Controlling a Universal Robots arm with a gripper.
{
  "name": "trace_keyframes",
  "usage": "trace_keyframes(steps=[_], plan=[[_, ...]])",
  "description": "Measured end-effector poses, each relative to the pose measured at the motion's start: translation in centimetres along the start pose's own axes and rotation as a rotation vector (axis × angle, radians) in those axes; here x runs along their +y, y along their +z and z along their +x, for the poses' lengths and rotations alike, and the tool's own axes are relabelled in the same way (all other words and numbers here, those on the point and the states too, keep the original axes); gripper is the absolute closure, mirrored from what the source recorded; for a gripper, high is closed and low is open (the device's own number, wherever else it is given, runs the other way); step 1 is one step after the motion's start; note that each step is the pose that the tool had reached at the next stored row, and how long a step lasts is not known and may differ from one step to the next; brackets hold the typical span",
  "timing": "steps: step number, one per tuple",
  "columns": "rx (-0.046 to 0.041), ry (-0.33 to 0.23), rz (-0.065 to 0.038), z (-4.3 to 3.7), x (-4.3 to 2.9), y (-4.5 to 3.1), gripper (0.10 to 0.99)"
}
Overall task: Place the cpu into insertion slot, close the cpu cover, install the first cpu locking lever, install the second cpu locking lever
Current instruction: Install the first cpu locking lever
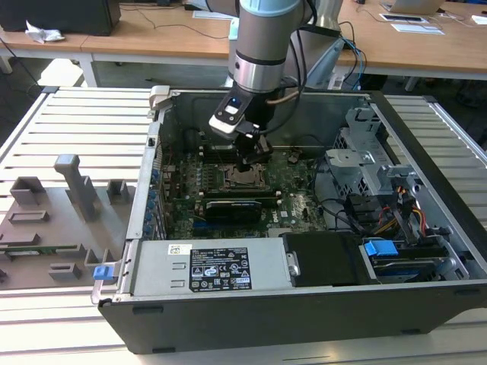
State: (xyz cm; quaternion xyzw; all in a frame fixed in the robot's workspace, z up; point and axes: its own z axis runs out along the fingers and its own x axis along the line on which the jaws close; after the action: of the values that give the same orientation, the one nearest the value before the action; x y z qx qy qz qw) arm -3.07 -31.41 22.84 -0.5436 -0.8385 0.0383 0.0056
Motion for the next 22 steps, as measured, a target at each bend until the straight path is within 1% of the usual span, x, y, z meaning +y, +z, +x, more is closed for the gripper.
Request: trace_keyframes(steps=[4, 7, 9, 11, 19, 20, 22], plan=[[-0.0063, -0.089, -0.003, 0.00, 0.00, 0.00, 0.980], [-0.0092, -0.131, -0.004, 0.00, 0.00, 0.00, 0.980], [-0.0127, -0.180, -0.006, 0.00, 0.00, 0.00, 0.980], [-0.0151, -0.214, -0.007, 0.00, 0.00, 0.00, 0.980], [-0.0202, -0.287, -0.009, 0.00, 0.00, 0.00, 0.980], [-0.0217, -0.309, -0.010, 0.00, 0.00, 0.00, 0.980], [-0.0235, -0.335, -0.011, 0.00, 0.00, 0.00, 0.980]])
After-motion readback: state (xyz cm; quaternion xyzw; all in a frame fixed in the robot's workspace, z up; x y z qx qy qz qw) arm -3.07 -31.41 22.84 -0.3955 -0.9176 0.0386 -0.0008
